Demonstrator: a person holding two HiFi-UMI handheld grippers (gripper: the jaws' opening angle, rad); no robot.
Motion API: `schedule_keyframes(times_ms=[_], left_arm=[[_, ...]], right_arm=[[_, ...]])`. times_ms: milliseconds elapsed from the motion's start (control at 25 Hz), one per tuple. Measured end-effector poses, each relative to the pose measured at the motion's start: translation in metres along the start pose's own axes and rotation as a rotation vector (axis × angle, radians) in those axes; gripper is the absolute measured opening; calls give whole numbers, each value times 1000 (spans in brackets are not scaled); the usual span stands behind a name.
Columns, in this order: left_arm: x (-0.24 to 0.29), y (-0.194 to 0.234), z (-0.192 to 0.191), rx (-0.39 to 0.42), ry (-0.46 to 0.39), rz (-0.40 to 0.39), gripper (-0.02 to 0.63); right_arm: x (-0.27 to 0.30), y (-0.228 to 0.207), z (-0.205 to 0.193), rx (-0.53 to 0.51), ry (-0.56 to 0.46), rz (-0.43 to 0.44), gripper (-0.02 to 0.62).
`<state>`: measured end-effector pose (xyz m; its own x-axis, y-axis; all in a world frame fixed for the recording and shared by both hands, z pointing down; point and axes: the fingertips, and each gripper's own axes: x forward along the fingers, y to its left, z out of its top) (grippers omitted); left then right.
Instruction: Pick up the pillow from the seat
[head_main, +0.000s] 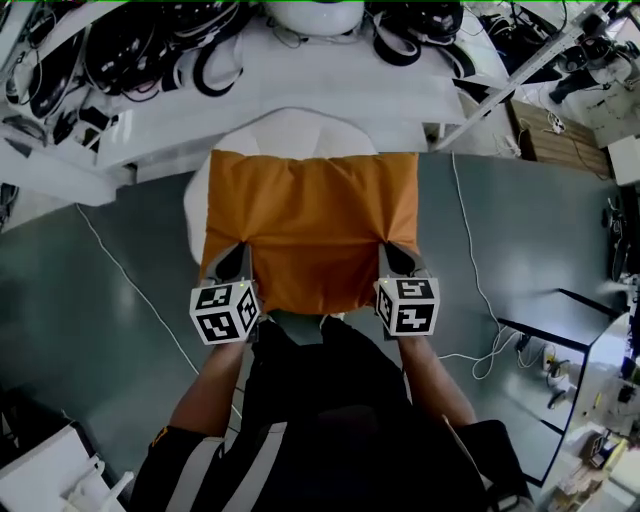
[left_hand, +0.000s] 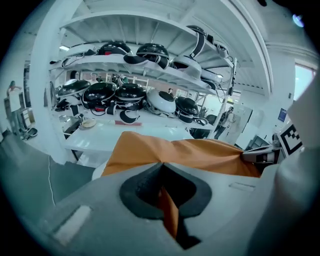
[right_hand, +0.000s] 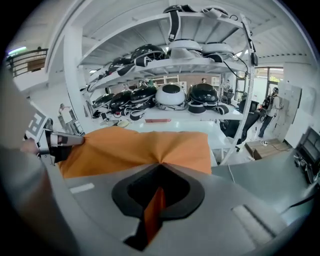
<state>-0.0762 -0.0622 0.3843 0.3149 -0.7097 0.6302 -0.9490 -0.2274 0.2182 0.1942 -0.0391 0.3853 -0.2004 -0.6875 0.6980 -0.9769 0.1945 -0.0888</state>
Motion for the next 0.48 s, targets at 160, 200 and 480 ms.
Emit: schedule_keyframes(times_ms=[160, 200, 480], left_arm=[[-21, -9, 16, -22, -68, 42, 3], [-26, -11, 20, -27, -81, 50, 5], [-62, -14, 44, -31, -150, 75, 5]], right_arm=[[-11, -3, 25, -48, -50, 53, 8], [-14, -3, 31, -63, -61, 64, 8], [-42, 9, 67, -117, -148, 97, 8]])
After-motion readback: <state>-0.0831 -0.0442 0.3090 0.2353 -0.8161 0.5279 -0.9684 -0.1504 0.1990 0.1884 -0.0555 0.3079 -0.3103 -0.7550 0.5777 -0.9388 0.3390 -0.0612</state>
